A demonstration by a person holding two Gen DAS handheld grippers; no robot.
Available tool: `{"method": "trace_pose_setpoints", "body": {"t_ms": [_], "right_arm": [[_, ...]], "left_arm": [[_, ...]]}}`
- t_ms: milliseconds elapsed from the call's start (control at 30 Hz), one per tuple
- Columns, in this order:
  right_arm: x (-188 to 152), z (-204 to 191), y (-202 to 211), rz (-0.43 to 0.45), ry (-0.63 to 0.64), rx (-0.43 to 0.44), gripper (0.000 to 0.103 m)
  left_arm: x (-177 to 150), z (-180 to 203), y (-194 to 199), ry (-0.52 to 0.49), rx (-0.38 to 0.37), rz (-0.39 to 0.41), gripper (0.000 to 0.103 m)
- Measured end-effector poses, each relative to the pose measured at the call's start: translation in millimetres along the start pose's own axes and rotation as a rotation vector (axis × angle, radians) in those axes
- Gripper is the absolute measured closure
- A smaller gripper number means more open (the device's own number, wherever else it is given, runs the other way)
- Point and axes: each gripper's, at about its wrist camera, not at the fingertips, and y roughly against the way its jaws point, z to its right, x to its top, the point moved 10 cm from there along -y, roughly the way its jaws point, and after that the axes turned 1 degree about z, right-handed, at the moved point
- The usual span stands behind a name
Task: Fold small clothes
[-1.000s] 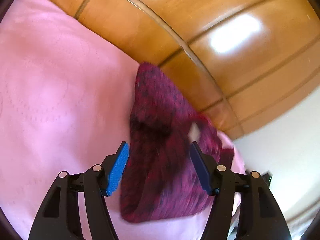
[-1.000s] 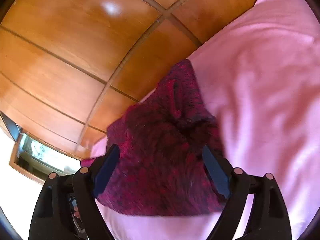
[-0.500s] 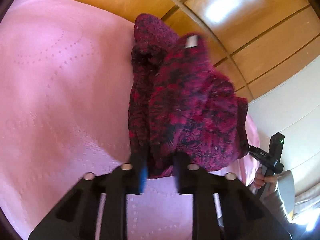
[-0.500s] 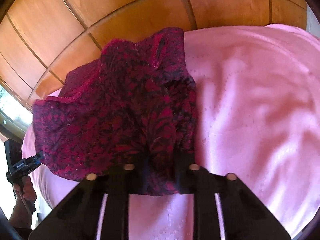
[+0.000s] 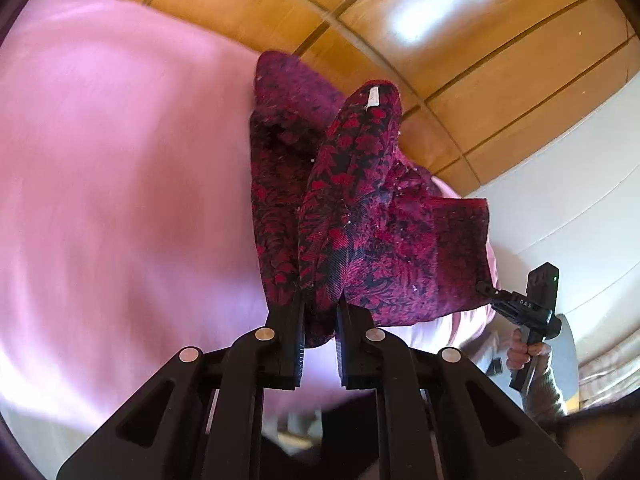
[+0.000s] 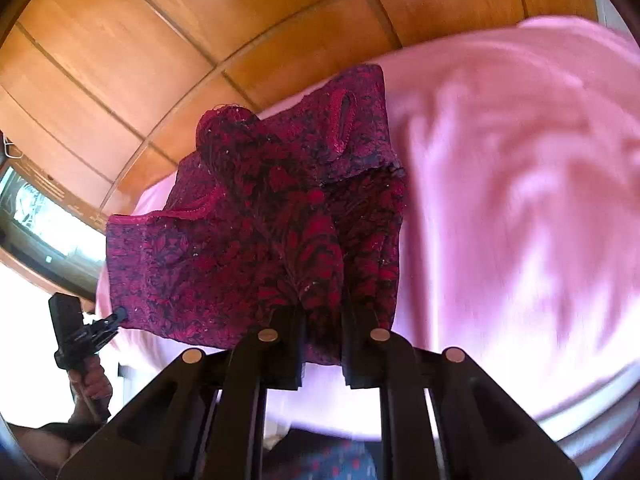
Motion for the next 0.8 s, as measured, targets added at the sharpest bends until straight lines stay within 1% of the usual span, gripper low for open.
{"method": "trace_pose_setpoints", "body": {"t_ms": [67, 100, 167, 200, 233, 267, 333, 367, 400, 500, 567, 633, 700, 767, 800], "right_arm": [[-23.4, 6.4, 4.9, -0.043, 0.01, -0.018, 0.091], [-30.1, 9.2, 3.3, -0.059, 0.009, -0.03, 0.091], [-40.3, 14.1, -1.9, -0.086, 0.024, -0.065, 0.09], [-40.0, 14.8, -5.3, -0.087, 0.043, -0.089, 0.084], [-36.4, 15.8, -6.5, -0.08, 0.046, -0.109, 0.079], [-29.6, 15.2, -5.9, -0.061, 0.061, -0.137, 0.072], [-13.8, -0.3, -2.3, -0.008, 0.107, -0.138, 0.057], [-7.4, -6.2, 1.1, 0.019, 0.133, -0.144, 0.055], [5.4, -16.6, 2.6, 0.06, 0.185, -0.175, 0.055], [26.6, -37.4, -2.9, 0.131, 0.307, -0.235, 0.055], [34.8, -52.9, -11.5, 0.145, 0.387, -0.252, 0.055], [39.1, -57.5, -22.0, 0.15, 0.449, -0.279, 0.056], [40.7, -58.9, -35.8, 0.141, 0.5, -0.323, 0.058], [42.2, -57.0, -48.2, 0.119, 0.512, -0.345, 0.068], [41.7, -54.2, -53.9, 0.103, 0.506, -0.346, 0.074]], "left_arm": [[-22.4, -7.3, 1.7, 0.028, 0.023, -0.033, 0.092], [-29.3, -8.7, 0.2, 0.026, 0.034, -0.051, 0.091], [-33.2, -10.9, -4.7, 0.004, 0.088, -0.062, 0.088], [-31.5, -10.6, -3.1, -0.012, 0.105, -0.061, 0.088], [-26.3, -6.3, 1.2, -0.038, 0.096, -0.052, 0.087], [-19.0, -3.3, 3.7, -0.058, 0.103, -0.035, 0.081], [-4.2, 3.3, 12.8, -0.119, 0.13, 0.005, 0.076], [2.7, 4.1, 15.3, -0.139, 0.137, 0.019, 0.072], [14.1, 6.0, 16.0, -0.16, 0.154, 0.042, 0.071], [25.3, 11.3, 16.3, -0.206, 0.155, 0.064, 0.07], [29.3, 20.2, 10.7, -0.264, 0.163, 0.062, 0.07], [30.9, 28.2, 3.6, -0.314, 0.163, 0.051, 0.07], [36.3, 30.3, -8.4, -0.335, 0.174, 0.048, 0.07], [38.6, 29.0, -11.5, -0.343, 0.168, 0.054, 0.07], [38.8, 29.3, -14.3, -0.36, 0.168, 0.055, 0.071]]}}
